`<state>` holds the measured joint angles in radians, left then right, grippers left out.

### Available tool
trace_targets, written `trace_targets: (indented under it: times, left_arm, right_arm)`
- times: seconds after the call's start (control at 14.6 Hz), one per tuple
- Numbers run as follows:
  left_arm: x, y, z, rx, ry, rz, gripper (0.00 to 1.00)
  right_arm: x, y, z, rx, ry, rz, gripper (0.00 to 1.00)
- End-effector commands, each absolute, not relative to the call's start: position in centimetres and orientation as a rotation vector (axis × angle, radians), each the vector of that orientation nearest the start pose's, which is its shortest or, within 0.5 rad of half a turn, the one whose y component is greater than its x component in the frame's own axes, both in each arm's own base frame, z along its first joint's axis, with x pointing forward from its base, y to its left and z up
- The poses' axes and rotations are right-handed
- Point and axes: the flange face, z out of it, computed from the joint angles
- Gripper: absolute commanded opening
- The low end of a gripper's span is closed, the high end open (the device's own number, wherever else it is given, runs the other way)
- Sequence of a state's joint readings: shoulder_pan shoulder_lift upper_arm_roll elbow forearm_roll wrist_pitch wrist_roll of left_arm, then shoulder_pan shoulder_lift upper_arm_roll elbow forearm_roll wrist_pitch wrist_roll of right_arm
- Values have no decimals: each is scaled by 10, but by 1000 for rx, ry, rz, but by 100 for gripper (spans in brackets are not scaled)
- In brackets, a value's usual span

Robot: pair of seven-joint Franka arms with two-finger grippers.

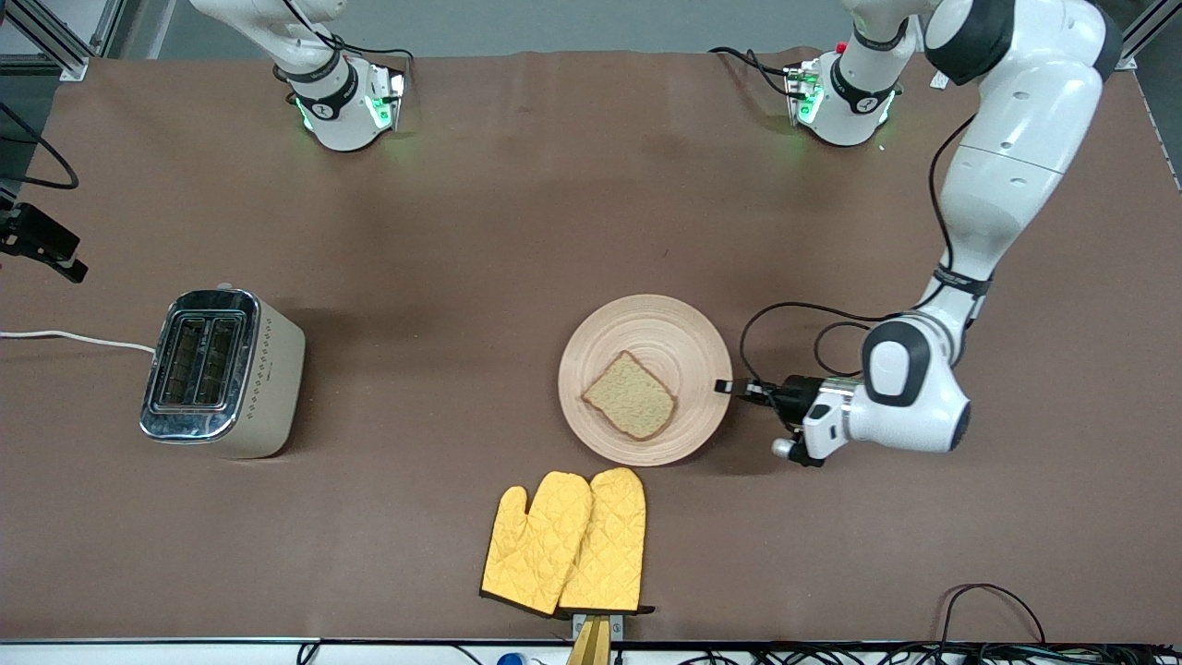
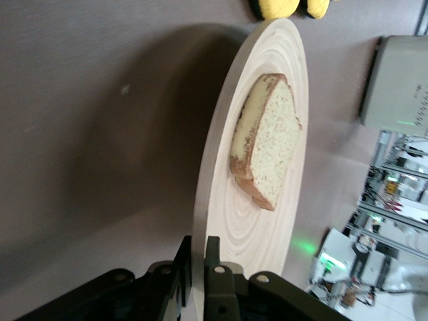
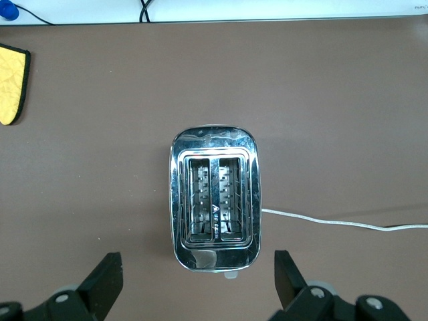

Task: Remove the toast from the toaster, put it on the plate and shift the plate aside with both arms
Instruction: 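Slide the plate with the bread across the table with the left gripper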

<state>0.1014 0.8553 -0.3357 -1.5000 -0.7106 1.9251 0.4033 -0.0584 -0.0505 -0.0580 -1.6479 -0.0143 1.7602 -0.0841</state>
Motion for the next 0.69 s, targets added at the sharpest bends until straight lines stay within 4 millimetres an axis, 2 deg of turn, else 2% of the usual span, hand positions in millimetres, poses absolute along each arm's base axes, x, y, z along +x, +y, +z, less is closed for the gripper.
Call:
trace_targets:
  times: [0.0, 0.21, 0.41, 0.62]
  left_arm:
    - [656, -123, 203, 2096, -215, -344, 0]
    - [654, -76, 206, 2019, -269, -321, 0]
    - [646, -16, 210, 1979, -286, -342, 0]
    - [633, 56, 208, 2009, -323, -351, 0]
  right_arm:
    - [549, -68, 633, -3146, 36, -255, 100]
    - [549, -69, 633, -3147, 39, -253, 100]
    - [549, -69, 634, -3147, 39, -258, 100]
    - [549, -69, 634, -3146, 39, -258, 100]
